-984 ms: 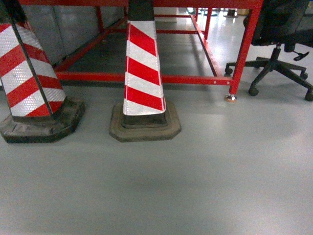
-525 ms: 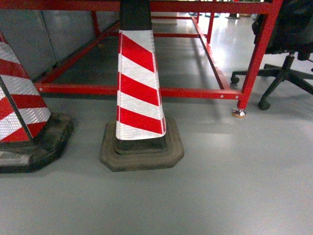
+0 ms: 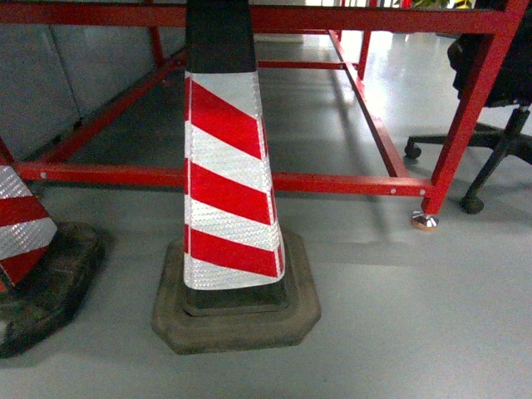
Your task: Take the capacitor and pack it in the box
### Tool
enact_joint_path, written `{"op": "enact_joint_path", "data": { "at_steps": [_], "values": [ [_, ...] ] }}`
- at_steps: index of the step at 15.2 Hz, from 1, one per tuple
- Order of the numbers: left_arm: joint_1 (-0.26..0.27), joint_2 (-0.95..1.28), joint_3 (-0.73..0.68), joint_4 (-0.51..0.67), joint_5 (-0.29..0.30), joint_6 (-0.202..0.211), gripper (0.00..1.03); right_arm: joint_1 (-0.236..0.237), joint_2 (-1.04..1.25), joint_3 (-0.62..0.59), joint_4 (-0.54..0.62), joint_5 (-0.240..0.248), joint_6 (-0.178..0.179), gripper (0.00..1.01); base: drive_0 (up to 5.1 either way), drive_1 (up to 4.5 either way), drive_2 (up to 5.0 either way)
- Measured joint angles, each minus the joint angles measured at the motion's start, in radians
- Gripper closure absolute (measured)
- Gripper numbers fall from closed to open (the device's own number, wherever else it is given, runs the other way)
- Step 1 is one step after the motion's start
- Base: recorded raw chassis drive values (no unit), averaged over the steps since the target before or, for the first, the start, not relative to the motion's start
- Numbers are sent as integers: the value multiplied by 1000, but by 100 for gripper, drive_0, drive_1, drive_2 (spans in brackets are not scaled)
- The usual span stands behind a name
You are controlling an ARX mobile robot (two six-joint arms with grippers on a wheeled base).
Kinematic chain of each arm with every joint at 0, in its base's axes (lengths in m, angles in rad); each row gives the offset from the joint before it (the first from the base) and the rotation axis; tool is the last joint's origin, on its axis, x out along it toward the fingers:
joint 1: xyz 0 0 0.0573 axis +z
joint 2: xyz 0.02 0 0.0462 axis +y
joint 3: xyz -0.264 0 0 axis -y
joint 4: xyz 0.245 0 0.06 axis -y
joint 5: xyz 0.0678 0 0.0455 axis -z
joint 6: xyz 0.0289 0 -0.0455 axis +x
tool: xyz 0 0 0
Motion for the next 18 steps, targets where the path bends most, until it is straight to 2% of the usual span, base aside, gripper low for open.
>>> {"op": "enact_joint_path", "data": {
  "at_steps": [18],
  "values": [
    [0, 0, 0, -3, 0, -2, 59, 0, 0, 0, -2, 0, -1, 3, 0, 432, -431]
  ]
}}
